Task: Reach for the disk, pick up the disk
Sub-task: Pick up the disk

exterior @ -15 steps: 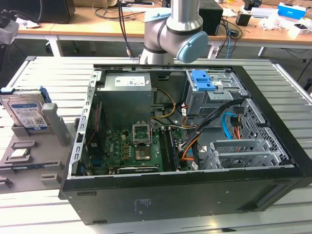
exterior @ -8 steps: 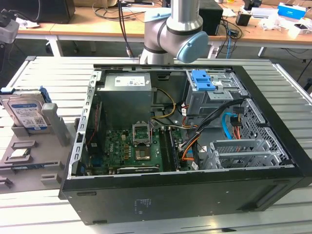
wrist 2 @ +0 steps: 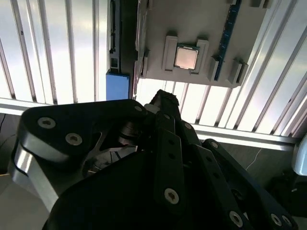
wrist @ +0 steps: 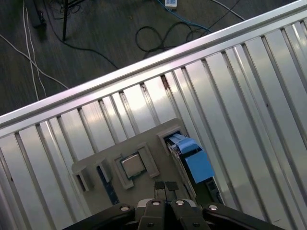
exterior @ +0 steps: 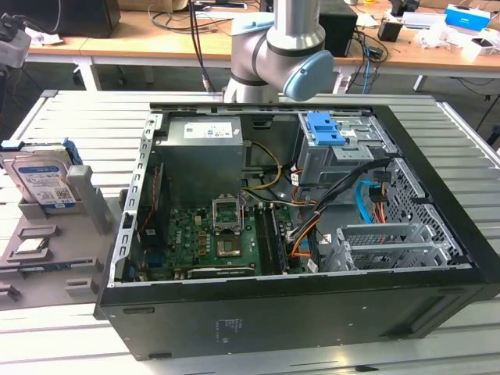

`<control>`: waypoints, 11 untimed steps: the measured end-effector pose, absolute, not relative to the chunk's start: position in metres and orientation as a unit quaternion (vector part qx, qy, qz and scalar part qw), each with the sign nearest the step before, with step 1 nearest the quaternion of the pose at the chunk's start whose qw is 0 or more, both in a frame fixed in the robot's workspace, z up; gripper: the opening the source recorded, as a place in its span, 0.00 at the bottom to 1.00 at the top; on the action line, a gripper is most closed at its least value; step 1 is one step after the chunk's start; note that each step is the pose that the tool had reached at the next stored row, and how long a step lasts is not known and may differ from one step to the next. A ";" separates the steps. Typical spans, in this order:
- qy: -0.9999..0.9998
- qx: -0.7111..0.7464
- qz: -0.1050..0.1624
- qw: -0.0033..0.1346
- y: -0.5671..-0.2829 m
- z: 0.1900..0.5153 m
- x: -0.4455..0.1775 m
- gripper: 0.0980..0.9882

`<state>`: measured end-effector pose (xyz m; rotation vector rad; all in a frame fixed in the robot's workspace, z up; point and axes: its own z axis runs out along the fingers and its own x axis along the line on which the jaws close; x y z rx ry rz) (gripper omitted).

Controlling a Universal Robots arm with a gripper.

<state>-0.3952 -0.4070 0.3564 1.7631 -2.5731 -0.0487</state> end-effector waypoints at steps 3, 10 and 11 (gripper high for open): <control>-0.821 0.570 -0.016 0.011 -0.407 0.356 -0.395 0.01; -0.812 0.583 -0.015 0.011 -0.407 0.356 -0.395 0.01; -0.811 0.585 -0.015 0.011 -0.407 0.356 -0.395 0.01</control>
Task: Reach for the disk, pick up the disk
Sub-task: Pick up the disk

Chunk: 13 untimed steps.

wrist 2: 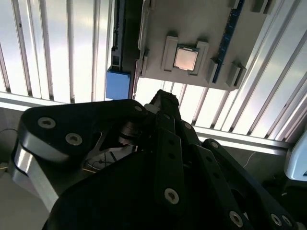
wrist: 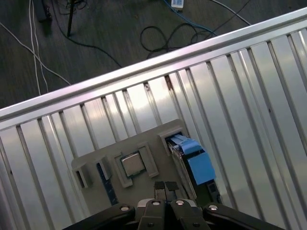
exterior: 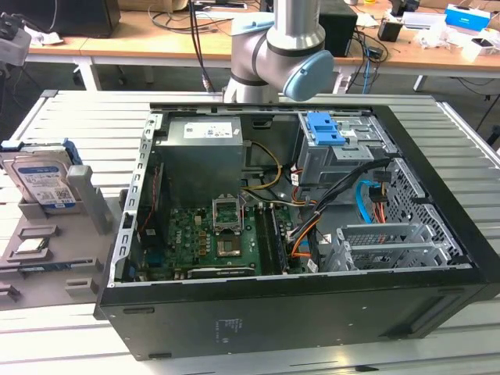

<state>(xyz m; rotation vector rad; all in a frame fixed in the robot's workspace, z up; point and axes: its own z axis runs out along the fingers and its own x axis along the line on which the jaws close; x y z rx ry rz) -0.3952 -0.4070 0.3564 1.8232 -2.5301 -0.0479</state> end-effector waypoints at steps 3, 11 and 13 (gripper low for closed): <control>-0.809 0.588 -0.015 0.011 -0.407 0.356 -0.395 0.01; -0.798 0.602 -0.015 0.012 -0.407 0.356 -0.395 0.01; -0.793 0.609 -0.015 0.012 -0.407 0.356 -0.395 0.01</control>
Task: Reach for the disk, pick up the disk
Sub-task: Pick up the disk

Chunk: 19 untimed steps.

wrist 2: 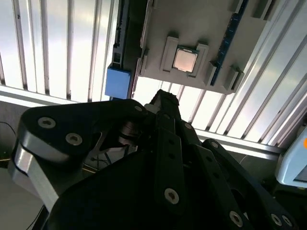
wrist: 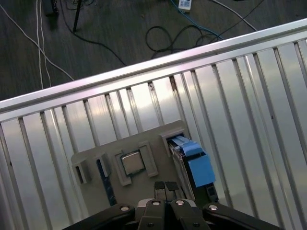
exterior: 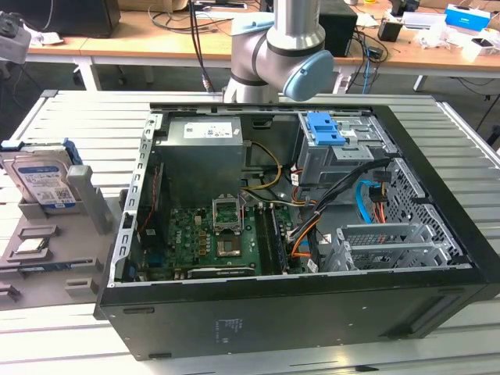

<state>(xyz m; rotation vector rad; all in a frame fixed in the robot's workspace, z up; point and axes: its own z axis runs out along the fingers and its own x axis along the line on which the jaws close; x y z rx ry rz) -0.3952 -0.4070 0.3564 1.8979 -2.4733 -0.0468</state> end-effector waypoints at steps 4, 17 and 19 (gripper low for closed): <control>-0.784 0.620 -0.015 0.012 -0.407 0.356 -0.395 0.01; -0.757 0.653 -0.014 0.013 -0.407 0.356 -0.395 0.01; -0.754 0.656 -0.014 0.013 -0.407 0.356 -0.395 0.01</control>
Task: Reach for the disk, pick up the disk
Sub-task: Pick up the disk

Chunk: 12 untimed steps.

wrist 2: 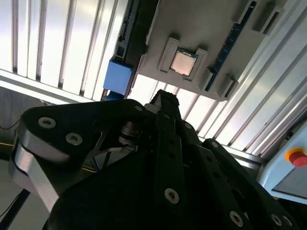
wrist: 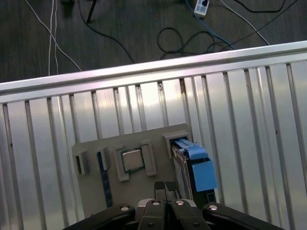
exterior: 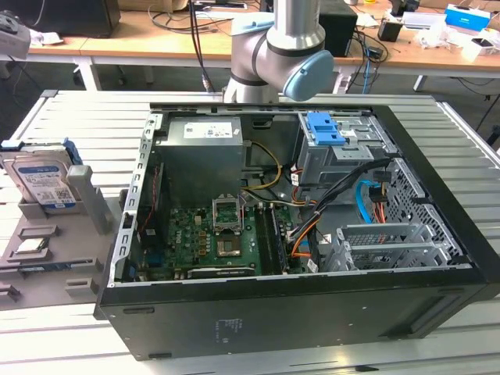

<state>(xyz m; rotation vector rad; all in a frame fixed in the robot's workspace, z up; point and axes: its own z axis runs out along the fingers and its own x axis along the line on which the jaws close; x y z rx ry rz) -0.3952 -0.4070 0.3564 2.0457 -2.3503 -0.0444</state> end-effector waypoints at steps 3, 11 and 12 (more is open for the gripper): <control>-0.749 0.662 -0.014 0.013 -0.407 0.356 -0.395 0.01; -0.739 0.673 -0.014 0.013 -0.407 0.356 -0.395 0.01; -0.737 0.676 -0.014 0.013 -0.407 0.356 -0.395 0.01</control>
